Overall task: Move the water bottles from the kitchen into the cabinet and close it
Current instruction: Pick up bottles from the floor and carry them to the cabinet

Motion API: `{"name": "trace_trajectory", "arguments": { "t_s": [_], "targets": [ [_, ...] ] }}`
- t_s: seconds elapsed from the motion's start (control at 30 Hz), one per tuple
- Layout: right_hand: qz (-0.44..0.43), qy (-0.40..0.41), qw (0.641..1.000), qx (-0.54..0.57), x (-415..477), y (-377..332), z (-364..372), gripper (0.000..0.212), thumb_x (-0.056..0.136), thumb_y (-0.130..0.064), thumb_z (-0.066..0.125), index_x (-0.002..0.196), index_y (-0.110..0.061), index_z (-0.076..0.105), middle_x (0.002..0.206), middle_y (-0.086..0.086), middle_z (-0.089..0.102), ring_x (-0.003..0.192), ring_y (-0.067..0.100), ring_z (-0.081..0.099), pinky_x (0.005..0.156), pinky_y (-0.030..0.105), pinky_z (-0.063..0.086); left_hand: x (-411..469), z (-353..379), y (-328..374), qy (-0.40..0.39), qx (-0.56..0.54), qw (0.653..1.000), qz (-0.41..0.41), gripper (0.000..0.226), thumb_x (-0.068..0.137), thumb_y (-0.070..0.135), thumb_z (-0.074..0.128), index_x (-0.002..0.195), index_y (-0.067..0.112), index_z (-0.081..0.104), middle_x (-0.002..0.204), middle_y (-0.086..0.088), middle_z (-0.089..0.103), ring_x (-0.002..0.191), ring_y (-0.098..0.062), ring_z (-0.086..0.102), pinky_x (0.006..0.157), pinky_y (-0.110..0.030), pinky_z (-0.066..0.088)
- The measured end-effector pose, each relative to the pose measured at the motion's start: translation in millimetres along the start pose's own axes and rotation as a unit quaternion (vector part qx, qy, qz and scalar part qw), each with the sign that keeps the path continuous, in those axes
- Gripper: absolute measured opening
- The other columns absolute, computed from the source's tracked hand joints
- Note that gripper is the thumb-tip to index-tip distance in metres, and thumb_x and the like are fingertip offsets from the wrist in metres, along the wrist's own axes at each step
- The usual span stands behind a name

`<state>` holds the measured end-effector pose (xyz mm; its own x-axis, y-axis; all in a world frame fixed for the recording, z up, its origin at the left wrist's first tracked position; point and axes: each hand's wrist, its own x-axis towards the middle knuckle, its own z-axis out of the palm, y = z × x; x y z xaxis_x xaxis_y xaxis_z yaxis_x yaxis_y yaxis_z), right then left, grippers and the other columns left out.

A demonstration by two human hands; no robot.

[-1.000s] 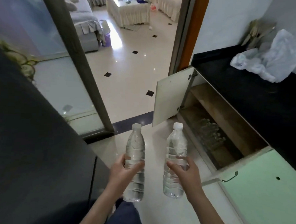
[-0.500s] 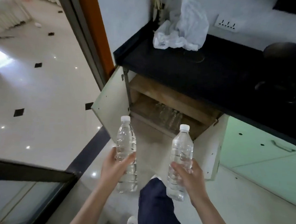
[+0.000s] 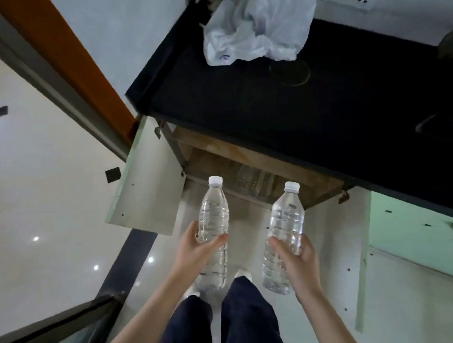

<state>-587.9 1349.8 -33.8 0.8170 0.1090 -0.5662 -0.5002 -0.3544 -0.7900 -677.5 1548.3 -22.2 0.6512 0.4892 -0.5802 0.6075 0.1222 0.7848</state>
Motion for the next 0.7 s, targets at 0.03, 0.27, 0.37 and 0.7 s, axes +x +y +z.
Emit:
{"name": "trace_trajectory", "arguments": {
  "t_s": [0.03, 0.27, 0.37, 0.7],
  "targets": [
    [0.005, 0.009, 1.0, 0.005, 9.5, -1.9, 8.3, 0.023, 0.079, -0.029, 0.08, 0.096, -0.024, 0.066, 0.083, -0.002, 0.076, 0.073, 0.015, 0.073, 0.066, 0.035, 0.059, 16.0, -3.0, 3.0, -0.008, 0.005, 1.0, -0.005, 0.033, 0.079, 0.023, 0.08, 0.106, 0.022, 0.062, 0.092, 0.001, 0.073, 0.067, -0.001, 0.069, 0.053, -0.013, 0.05],
    [0.033, 0.056, 0.998, 0.015, 101.1, 40.0, 87.0, 0.025, 0.081, -0.024, 0.079, 0.1, -0.019, 0.064, 0.083, 0.004, 0.074, 0.067, 0.014, 0.072, 0.055, 0.026, 0.056, 170.5, -12.9, -44.8, -0.048, 0.083, 0.994, -0.047, 0.03, 0.077, 0.032, 0.08, 0.1, 0.028, 0.06, 0.084, 0.005, 0.072, 0.061, 0.003, 0.067, 0.051, -0.016, 0.052],
    [0.052, 0.065, 0.996, -0.015, 160.9, 88.7, 125.5, 0.036, 0.074, -0.037, 0.081, 0.102, -0.025, 0.062, 0.088, 0.001, 0.074, 0.076, 0.021, 0.072, 0.07, 0.044, 0.061, 246.7, -8.8, -91.5, -0.035, 0.117, 0.99, -0.065, 0.032, 0.069, 0.044, 0.079, 0.092, 0.033, 0.062, 0.079, 0.008, 0.072, 0.066, -0.008, 0.07, 0.066, -0.035, 0.06],
    [-0.006, 0.094, 0.995, -0.036, 379.7, 270.8, 221.3, 0.032, 0.078, -0.022, 0.081, 0.1, -0.026, 0.059, 0.093, -0.004, 0.07, 0.082, 0.015, 0.068, 0.075, 0.024, 0.049, 481.1, 42.0, -271.2, -0.026, 0.12, 0.992, 0.001, 0.033, 0.071, 0.042, 0.082, 0.091, 0.026, 0.061, 0.077, 0.006, 0.072, 0.06, -0.003, 0.069, 0.059, -0.026, 0.059]
  ]
}}
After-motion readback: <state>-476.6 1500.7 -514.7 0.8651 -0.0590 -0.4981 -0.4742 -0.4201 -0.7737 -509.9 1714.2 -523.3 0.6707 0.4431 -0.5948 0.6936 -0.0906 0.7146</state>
